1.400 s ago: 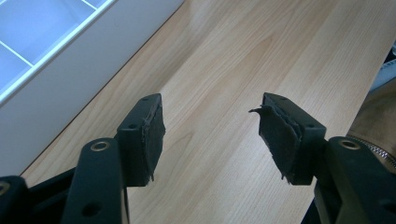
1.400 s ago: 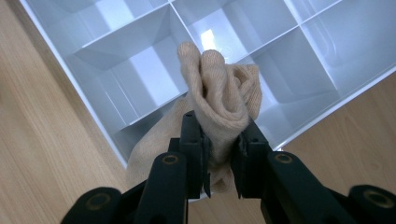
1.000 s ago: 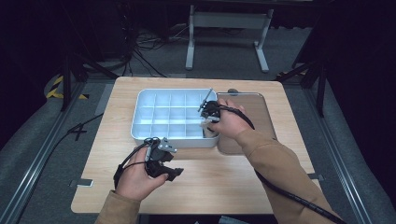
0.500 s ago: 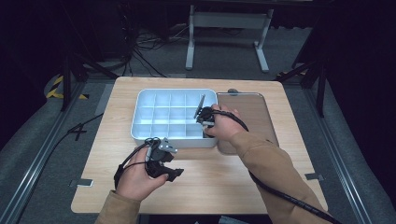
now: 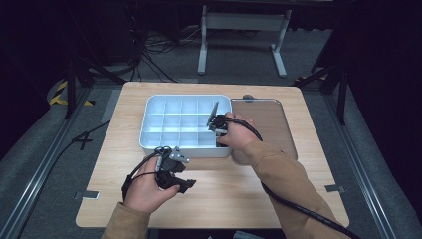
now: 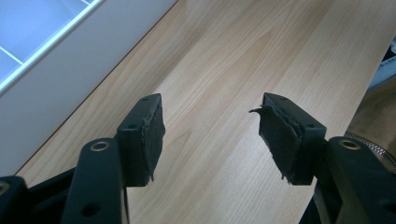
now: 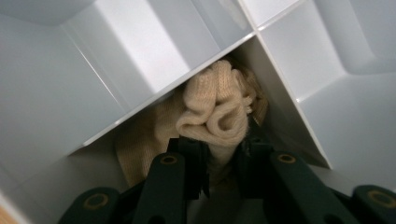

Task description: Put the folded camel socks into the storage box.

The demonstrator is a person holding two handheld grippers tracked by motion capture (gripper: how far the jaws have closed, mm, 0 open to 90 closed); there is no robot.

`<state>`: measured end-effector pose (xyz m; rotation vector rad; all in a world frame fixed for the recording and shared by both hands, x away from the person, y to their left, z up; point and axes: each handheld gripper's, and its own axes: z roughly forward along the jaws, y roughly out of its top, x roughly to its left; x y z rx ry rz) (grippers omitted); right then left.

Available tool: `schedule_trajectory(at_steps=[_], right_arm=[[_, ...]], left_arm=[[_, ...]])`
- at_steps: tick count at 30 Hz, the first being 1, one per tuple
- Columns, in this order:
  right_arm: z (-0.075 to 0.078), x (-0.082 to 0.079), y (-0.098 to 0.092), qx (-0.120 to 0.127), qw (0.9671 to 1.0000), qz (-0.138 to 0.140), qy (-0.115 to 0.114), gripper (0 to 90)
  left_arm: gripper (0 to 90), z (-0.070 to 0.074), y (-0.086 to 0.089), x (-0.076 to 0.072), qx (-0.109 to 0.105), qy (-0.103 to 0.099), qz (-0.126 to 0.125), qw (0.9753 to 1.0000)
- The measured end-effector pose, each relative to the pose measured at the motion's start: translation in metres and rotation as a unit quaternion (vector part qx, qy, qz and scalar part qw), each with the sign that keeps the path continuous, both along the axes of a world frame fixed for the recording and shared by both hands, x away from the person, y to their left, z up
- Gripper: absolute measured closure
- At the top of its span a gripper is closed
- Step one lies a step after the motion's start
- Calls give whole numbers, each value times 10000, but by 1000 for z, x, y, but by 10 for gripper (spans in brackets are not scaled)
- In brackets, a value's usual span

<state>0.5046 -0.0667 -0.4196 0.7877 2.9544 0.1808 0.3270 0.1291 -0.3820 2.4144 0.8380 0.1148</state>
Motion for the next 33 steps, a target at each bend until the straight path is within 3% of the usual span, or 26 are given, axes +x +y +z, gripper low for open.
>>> schedule_trajectory(at_steps=[5,10,15,23,28,33], right_arm=[[5,-1,-10,514,9985,-196,28,640],[15,-8,-12,764,9968,-218,-64,518],[37,-15,-22,1098,9933,-175,-304,513],[80,-35,-51,1675,9833,-43,-713,513],[98,-50,-68,2029,9767,-26,-697,506],[110,-64,-82,2038,9757,64,-803,496]], left_arm=[[408,0,0,0,14,27,-2,10000],[408,0,0,1,18,15,1,10000],[407,1,2,0,-31,-19,11,10000],[408,2,3,0,-66,-6,29,10000],[408,2,3,-1,-85,-17,56,9999],[408,2,4,-2,-46,-6,54,10000]])
